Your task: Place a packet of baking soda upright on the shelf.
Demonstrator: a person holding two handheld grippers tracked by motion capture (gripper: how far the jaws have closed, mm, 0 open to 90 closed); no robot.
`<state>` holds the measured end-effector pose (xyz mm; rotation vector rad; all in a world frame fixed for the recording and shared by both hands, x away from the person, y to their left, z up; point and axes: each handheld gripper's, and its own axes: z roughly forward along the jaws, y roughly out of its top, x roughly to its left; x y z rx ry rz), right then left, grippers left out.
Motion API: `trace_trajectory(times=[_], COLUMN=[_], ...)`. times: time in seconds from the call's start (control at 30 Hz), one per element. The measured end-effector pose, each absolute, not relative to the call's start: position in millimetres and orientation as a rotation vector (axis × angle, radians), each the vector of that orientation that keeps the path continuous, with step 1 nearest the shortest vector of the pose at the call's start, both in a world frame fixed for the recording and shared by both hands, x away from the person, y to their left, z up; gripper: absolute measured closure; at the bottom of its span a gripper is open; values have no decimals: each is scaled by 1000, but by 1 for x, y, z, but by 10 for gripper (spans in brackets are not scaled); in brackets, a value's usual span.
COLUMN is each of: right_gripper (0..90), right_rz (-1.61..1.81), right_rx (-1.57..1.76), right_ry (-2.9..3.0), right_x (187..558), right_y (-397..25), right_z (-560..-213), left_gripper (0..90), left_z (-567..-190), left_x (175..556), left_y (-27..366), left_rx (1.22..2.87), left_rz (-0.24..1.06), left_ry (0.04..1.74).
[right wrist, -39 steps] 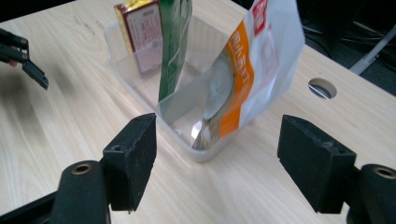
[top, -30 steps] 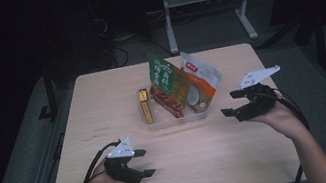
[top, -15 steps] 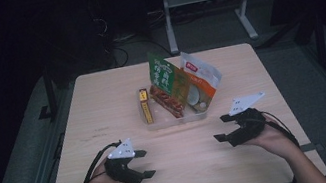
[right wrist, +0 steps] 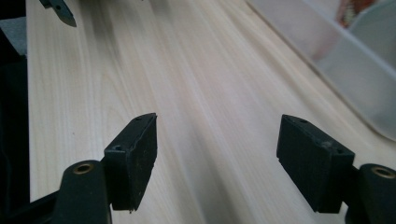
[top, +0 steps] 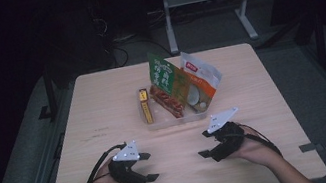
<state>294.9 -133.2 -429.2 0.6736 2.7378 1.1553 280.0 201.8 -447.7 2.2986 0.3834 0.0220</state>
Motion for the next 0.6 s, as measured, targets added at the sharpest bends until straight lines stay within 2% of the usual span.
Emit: trace_trajectory(times=[0.27,0.6], right_gripper=[289,286], right_rz=[1119,1129], right_rx=[591,595], right_ry=[2791,2780], right_x=[293,292], right_y=[-118,-120], right_z=[-441,-440], left_gripper=[234,234], left_z=[-453,-454], left_x=[277,277], left_y=[195,193], left_rx=[2317,2326], left_rz=[2,0], left_ry=[362,354])
